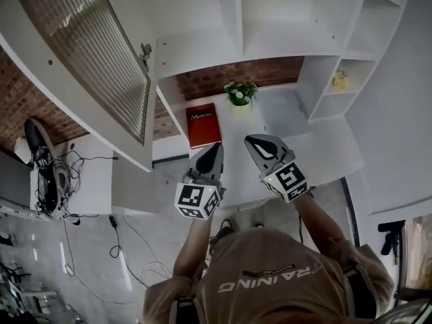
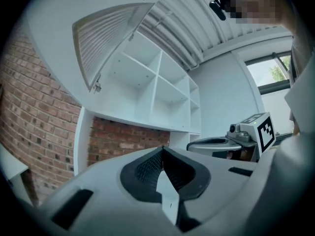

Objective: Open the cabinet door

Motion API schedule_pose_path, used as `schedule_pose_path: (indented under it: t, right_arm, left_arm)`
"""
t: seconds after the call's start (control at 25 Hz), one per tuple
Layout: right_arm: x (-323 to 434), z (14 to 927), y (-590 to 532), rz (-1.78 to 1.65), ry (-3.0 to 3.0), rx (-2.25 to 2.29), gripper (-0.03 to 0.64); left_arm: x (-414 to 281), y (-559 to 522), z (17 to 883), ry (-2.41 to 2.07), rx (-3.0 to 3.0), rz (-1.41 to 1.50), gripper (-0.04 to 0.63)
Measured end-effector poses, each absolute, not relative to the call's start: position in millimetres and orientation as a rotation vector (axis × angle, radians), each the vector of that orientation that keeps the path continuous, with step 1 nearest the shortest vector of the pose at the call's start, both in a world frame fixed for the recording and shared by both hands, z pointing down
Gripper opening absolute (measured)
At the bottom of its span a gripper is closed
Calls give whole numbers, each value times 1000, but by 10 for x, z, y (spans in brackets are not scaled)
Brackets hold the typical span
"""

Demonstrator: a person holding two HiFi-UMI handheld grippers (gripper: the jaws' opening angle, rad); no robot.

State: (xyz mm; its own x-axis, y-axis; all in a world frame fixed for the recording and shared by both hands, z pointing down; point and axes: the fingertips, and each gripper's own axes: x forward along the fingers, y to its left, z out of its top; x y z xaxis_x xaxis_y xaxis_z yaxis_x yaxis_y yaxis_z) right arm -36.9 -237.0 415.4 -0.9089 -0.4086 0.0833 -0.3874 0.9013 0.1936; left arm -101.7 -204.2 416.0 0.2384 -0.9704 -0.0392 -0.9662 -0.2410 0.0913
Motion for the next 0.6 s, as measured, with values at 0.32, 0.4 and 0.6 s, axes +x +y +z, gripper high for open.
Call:
schedule_pose_path:
  t: [0.32,0.4,0.6]
  right_arm:
    - [-220,4237,-2408,-224,-3023,502,14]
    - [-251,4213,-2387,-213,-3045,483,14]
    - [-371,4228,-2202,-281,-3020,456,14]
  left_arm:
    - [-1064,-1854,4145,-2105,2274,-82,9]
    - [-1061,-1777,4120,-2129,2258,-75,9]
    - [-1101,-1626,4140,-2150,2227,-79,9]
